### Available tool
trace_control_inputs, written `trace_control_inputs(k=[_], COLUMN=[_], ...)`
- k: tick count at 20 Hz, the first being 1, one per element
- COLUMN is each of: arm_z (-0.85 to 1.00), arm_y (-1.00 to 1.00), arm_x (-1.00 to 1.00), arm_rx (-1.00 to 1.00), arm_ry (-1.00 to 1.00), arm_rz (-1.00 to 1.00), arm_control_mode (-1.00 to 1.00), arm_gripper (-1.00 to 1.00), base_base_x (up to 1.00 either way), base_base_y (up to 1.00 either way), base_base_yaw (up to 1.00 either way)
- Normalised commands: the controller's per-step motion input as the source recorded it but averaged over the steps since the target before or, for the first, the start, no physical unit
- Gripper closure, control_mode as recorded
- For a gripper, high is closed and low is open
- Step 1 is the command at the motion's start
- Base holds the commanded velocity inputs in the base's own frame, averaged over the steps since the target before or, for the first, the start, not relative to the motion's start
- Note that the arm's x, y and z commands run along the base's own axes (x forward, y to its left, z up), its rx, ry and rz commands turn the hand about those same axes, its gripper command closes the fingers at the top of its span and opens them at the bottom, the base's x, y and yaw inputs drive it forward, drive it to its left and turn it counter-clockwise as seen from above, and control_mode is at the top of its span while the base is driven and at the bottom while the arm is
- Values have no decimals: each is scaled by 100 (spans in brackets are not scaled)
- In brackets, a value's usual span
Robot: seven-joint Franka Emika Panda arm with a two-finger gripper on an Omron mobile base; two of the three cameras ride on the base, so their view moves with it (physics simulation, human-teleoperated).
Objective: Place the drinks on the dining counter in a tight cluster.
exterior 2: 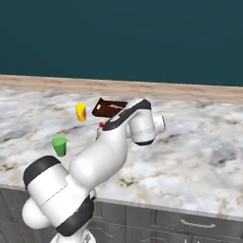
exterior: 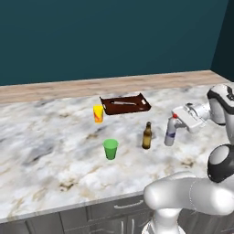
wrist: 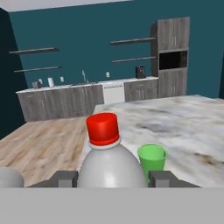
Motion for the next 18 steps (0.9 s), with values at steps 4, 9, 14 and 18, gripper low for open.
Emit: trace_control_inputs(k=[4, 9, 14, 18], arm_z=[-5, -37, -7, -4], arm_y=[0, -1, -64, -39], arm_x=[73, 86, 38, 6], arm_rx=[0, 0, 3, 2], arm_ry=[1, 0, 0, 0], arm_rz=[13, 8, 0, 0], arm_control_mode=[-100, -100, -100, -100], arm_gripper=[100, 100, 100, 100], base_base_x=[0, 0, 0, 0], base_base_y=[0, 0, 0, 0], base_base_yaw=[0, 0, 0, 0])
